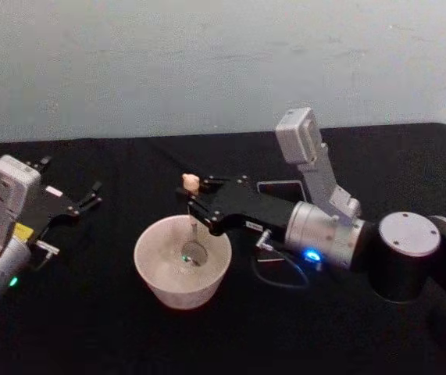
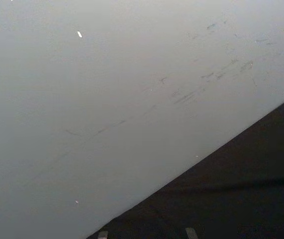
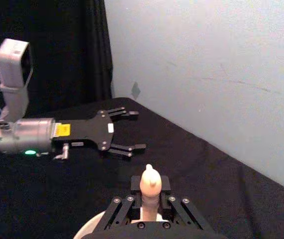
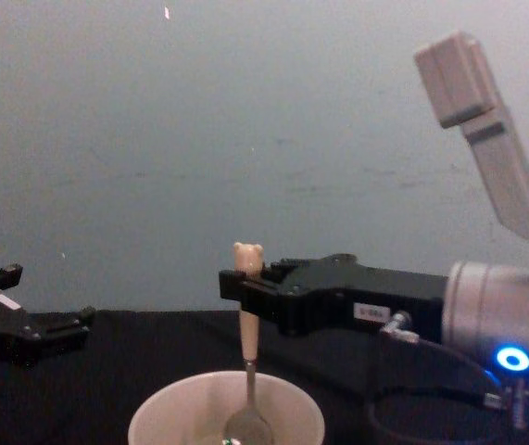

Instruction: Pick up the stirring spoon with one hand, stir inside the cup, then place it back in its original position.

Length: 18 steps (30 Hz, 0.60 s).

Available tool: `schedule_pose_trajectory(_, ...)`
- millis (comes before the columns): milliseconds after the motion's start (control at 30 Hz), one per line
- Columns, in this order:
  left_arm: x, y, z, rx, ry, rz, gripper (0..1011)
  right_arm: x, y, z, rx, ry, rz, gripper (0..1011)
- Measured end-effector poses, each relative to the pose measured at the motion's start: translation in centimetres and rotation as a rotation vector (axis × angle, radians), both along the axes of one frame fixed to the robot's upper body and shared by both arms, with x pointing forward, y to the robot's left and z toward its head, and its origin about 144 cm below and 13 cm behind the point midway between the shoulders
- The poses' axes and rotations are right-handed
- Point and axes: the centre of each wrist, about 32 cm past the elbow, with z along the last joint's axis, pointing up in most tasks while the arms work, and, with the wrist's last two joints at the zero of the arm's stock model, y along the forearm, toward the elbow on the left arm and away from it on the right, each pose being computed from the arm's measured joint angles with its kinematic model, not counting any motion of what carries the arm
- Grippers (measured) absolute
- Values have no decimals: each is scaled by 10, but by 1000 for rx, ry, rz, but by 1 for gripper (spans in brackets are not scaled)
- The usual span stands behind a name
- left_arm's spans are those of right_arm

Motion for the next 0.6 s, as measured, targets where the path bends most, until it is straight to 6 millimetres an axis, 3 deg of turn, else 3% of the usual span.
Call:
schedule_pose_trajectory(300,0,0,0,0,0,0,1001,-15,-10,1,5,21,48,221)
schedule_pose_trajectory(600,0,0,0,0,0,0,1001,-24,-1,-2,7,35,91,218)
